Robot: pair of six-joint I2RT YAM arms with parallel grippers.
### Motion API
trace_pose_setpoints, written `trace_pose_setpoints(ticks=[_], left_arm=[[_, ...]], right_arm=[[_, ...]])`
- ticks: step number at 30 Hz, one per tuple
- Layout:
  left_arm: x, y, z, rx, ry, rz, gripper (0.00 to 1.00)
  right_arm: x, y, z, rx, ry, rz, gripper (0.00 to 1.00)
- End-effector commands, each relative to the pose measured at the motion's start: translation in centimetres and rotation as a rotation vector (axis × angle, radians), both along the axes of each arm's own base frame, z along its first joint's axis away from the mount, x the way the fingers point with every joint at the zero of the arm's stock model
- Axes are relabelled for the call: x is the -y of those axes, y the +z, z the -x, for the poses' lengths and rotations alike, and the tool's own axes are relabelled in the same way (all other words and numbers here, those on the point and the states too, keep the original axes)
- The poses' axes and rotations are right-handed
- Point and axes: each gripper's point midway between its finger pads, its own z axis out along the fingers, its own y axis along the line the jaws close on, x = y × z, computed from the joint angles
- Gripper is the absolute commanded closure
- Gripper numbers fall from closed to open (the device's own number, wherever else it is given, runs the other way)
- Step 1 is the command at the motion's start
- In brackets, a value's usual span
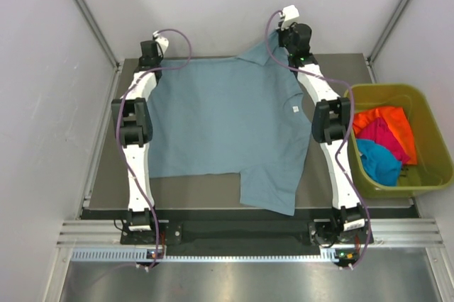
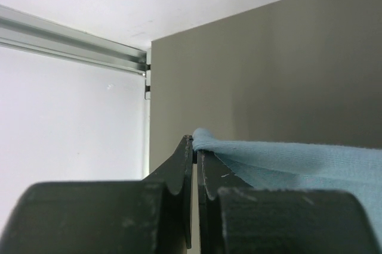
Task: Fold and stack the t-shirts
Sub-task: Flatten the tshirt out, then fold the tshirt
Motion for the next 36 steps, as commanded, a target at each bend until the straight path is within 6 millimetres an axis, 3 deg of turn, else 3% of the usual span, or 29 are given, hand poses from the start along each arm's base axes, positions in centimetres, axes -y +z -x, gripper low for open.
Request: trace_pose_setpoints(ticks=[1,5,7,8,12,14,15,16,18,19,20,21,22,24,25,26,27,28,30,31,35,36], left_arm=[[-1.9,5.5,-1.3,0.149,0.025,-0.045,1.0],[-1.8,6.9,-1.8,0.199,0.02,-0.046,1.0],[-1.6,7.5,-1.8,0.206,0.016,-0.044,1.0],[-1.6,7.5,-1.6,0.195,0.013,-0.04,1.0],[-1.3,9.6,-0.6,0.207,-0.008,-0.032,1.0],[-0.7,8.6,0.3,0.167,-0.039,-0.03,1.0],[-0.5,10.1,1.0,0.174,-0.057,-0.043,1.0],[-0.4,8.6,1.9,0.13,-0.067,-0.041,1.0],[0.0,8.1,3.8,0.08,-0.086,-0.034,1.0],[0.0,8.2,4.3,0.073,-0.088,-0.032,1.0],[0.1,8.2,4.8,0.065,-0.092,-0.029,1.0],[0.1,9.5,5.6,0.075,-0.095,-0.03,1.0],[0.3,8.7,6.4,0.043,-0.101,-0.024,1.0],[0.4,9.8,7.6,0.05,-0.105,-0.009,1.0],[0.3,10.1,8.2,0.046,-0.103,0.0,1.0],[0.5,11.6,8.8,0.066,-0.105,0.008,1.0],[0.7,11.7,9.2,0.065,-0.112,0.019,1.0],[0.8,11.9,9.8,0.055,-0.114,0.029,1.0],[1.2,13.0,10.9,0.065,-0.123,0.037,1.0],[1.3,13.1,11.3,0.06,-0.13,0.044,1.0],[2.1,13.1,13.8,0.009,-0.151,0.071,1.0],[2.1,12.2,14.5,-0.016,-0.15,0.079,1.0]], right_arm=[[0.8,5.7,-0.1,0.148,-0.031,-0.017,1.0],[1.3,7.0,0.3,0.147,-0.038,-0.006,1.0],[1.5,6.7,0.7,0.11,-0.039,0.007,1.0],[1.5,8.1,1.3,0.111,-0.025,0.006,1.0],[1.4,8.5,4.0,0.025,0.029,0.042,1.0],[1.3,9.4,5.8,0.006,0.055,0.055,1.0],[1.3,9.3,6.4,-0.02,0.063,0.056,1.0],[1.4,10.4,7.4,-0.025,0.069,0.052,1.0],[0.9,9.1,8.8,-0.1,0.104,0.047,1.0],[0.8,10.7,9.9,-0.093,0.111,0.032,1.0],[0.7,10.7,10.6,-0.112,0.123,0.031,1.0],[0.5,10.9,11.2,-0.118,0.129,0.032,1.0],[0.3,11.6,12.3,-0.121,0.138,0.033,1.0],[-0.3,11.1,13.8,-0.162,0.161,0.034,1.0],[-0.3,12.4,14.8,-0.154,0.165,0.021,1.0],[-0.6,12.0,15.8,-0.184,0.183,0.025,1.0],[-1.0,10.6,16.7,-0.225,0.195,0.031,1.0],[-1.1,11.8,18.1,-0.218,0.206,0.03,1.0],[-1.5,9.3,20.2,-0.298,0.233,0.04,1.0],[-1.4,10.2,21.4,-0.289,0.239,0.044,1.0],[-1.2,8.5,24.9,-0.352,0.251,0.045,1.0],[-0.9,7.1,25.6,-0.385,0.249,0.046,1.0]])
